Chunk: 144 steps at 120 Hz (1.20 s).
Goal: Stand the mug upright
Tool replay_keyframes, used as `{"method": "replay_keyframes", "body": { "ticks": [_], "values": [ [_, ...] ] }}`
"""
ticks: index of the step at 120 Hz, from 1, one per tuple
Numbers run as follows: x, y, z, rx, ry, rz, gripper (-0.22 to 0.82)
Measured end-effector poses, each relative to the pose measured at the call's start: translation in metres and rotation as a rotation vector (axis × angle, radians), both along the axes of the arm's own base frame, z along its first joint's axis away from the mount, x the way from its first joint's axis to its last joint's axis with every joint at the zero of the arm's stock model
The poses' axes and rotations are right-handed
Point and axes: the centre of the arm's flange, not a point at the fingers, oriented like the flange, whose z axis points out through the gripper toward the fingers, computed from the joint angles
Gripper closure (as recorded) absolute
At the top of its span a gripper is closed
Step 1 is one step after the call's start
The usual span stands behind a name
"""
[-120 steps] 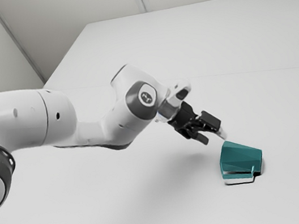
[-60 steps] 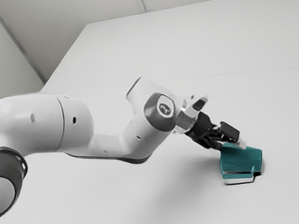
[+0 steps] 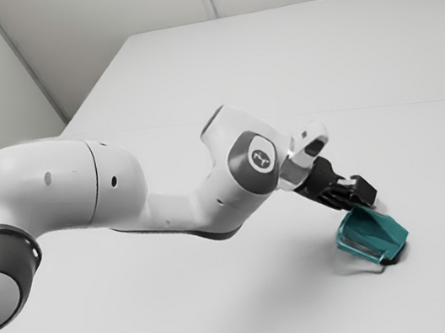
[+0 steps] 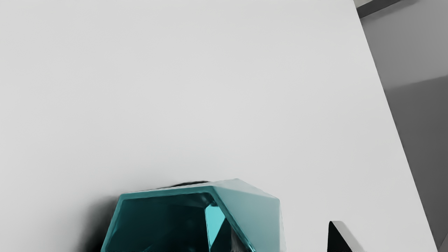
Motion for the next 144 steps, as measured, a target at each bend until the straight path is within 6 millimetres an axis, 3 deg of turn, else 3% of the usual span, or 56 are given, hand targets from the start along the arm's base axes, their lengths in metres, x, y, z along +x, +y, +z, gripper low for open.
{"method": "replay_keyframes", "body": {
  "ticks": [12,26,71,103,122,144],
  "values": [
    [0.001,-0.002,0.002,0.007,-0.005,0.0,0.61],
    [0.002,-0.003,0.006,0.022,-0.02,-0.008,0.69],
    [0.006,-0.004,0.03,0.073,-0.051,-0.03,0.77],
    [0.022,0.053,0.059,0.216,-0.049,-0.052,0.78],
    [0.013,0.071,0.079,0.329,-0.059,-0.093,0.79],
    [0.013,0.097,0.074,0.441,-0.033,-0.09,0.79]
  ]
}}
